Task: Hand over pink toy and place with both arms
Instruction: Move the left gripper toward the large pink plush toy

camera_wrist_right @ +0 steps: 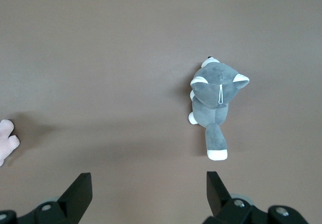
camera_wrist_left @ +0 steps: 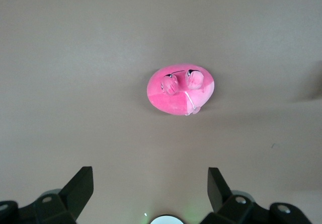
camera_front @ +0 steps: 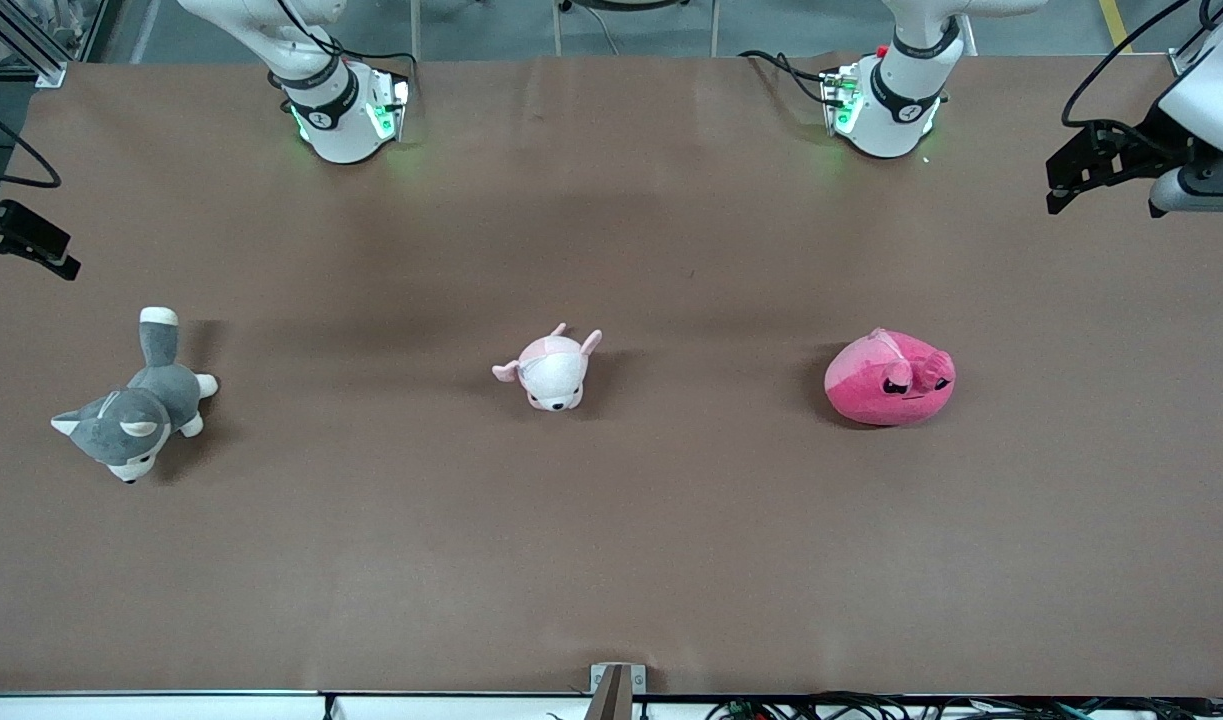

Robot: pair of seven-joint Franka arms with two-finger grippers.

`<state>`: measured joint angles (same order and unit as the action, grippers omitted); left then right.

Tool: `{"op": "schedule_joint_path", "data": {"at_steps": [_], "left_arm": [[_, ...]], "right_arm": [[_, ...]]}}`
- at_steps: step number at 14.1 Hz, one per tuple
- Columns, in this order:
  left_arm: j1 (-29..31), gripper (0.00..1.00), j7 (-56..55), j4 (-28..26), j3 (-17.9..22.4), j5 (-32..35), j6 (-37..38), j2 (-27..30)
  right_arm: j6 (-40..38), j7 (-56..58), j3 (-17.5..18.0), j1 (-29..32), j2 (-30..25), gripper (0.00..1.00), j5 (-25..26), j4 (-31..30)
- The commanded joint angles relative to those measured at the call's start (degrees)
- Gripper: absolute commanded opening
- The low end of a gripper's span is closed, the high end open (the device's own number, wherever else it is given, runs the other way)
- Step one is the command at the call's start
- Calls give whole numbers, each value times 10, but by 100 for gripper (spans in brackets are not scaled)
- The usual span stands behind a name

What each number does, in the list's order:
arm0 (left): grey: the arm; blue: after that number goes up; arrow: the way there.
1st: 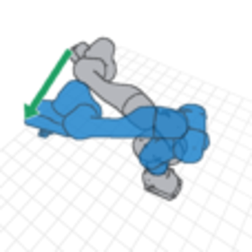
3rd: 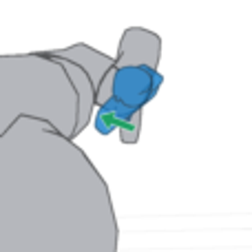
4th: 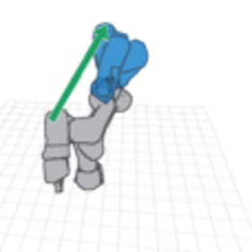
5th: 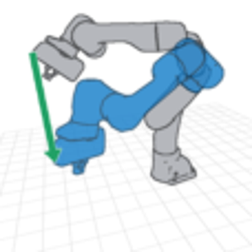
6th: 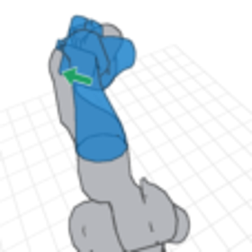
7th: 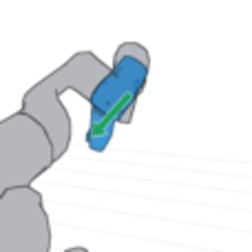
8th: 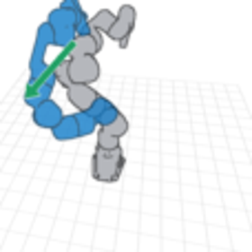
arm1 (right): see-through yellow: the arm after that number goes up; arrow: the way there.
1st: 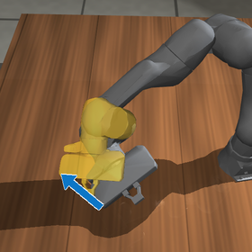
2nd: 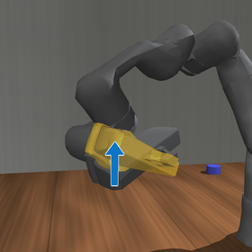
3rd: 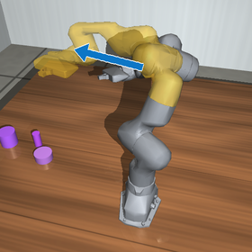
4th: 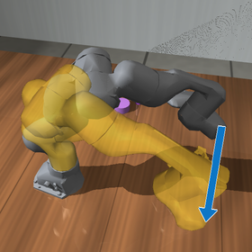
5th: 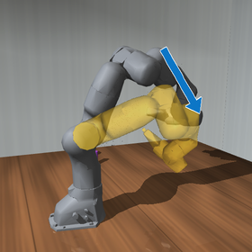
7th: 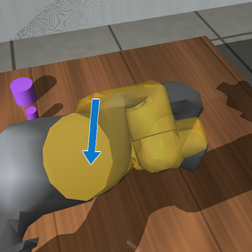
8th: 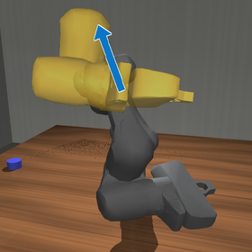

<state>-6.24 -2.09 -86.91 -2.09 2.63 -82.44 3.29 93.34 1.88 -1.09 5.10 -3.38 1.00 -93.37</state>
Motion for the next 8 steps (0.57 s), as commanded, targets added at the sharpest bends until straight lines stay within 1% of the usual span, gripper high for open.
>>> {"op": "schedule_joint_path", "data": {"at_steps": [1, 2, 4, 6, 8], "left_arm": [[-3, 100, 10, 3, 1, -8, -25, -24], [-2, 100, 11, -10, 1, -8, -39, -29], [-2, 100, 12, -78, -2, -7, -104, -21], [4, 100, 11, -126, -9, -7, -159, -19], [4, 100, 9, -163, -9, -4, -187, -19]], "right_arm": [[5, 6, 3, 3, -18, 100, 7, -19], [5, 6, 3, 3, -19, 100, 7, -19], [5, 6, 4, 3, -18, 100, 7, -19], [5, 6, 4, 3, -18, 100, 7, -19], [5, 6, 4, 3, -17, 100, 7, -19]]}}
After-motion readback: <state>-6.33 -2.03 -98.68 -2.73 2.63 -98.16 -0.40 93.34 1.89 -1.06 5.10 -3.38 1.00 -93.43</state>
